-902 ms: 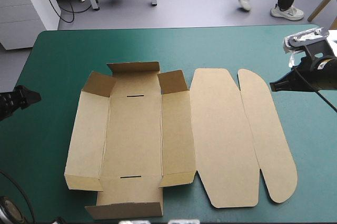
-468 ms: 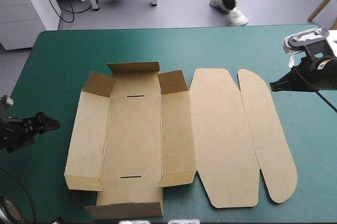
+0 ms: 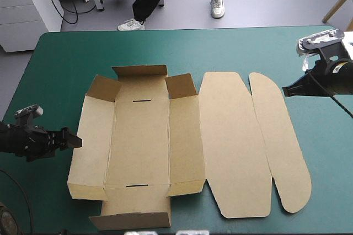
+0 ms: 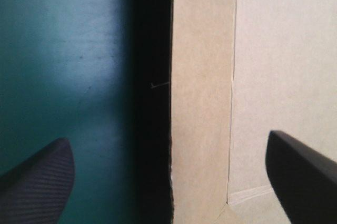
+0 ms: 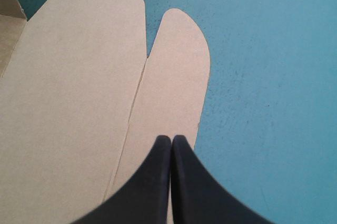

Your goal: Fold the box

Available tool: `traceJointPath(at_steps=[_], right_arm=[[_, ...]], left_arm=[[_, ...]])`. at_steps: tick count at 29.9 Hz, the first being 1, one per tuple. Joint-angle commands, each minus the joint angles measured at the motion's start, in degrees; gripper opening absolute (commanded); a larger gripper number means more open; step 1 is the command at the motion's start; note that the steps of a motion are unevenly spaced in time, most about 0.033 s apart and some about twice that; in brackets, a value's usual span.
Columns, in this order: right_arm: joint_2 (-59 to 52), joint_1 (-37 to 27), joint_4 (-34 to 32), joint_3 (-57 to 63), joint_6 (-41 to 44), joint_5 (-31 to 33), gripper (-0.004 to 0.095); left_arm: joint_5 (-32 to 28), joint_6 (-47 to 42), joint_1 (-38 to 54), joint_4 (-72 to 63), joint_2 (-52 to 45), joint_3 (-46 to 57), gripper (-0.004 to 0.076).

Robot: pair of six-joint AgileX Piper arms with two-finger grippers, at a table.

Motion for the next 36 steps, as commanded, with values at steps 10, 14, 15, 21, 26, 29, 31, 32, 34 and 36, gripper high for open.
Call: traceJointPath(at_steps=[10,14,15,21,26,29,31,32,34,36], right_arm=[[-1.60,-0.40,0.54,-1.57,-0.63,-1.51,-0.0019],[-1.60,-0.40,0.89,-1.57,-0.63,-1.51,-0.0019],[-1.60,-0.40,1.03,-1.57,-0.63,-1.51,-0.0019],[-1.60,-0.40,1.42,-1.57,-0.63,-1.61,-0.0019],[-1.60,-0.40,1.42,-1.57,-0.63,-1.61,-0.0019],[-1.60,-0.40,1.42,-1.57,-0.63,-1.61,-0.0019],[-1.60,-0.40,1.51,-1.57,-0.63,-1.61,-0.0019],[-1.60,-0.40,1.51,-1.57,-0.63,-1.61,-0.0019],[-1.60,-0.40,1.51,-1.57,-0.63,-1.61,-0.0019],[-1.60,-0.40,1.51,-1.57,-0.63,-1.61,-0.0019]], left_arm=[[4.48,-0.75,-3.69,-1.73,4.19,-0.72,0.0708],[4.22,-0.07,-4.17,-2.91,4.34,1.74,0.0708],[3.92,-0.07,-4.83,-2.69,4.34,2.49,0.0708],[1.24,0.95,-9.62,-2.80,4.34,4.96,0.0708],[0.33,0.95,-12.60,-3.56,4.34,5.97,0.0708],[-0.90,1.46,-13.85,-4.73,4.34,5.97,0.0708],[-2.36,1.46,-14.42,-4.73,4.34,5.97,0.0708],[-2.66,1.46,-14.42,-5.13,4.34,5.97,0.0708],[-2.76,1.46,-14.42,-5.70,4.34,5.97,0.0708],[-2.76,1.46,-14.42,-5.96,4.34,5.97,0.0708]])
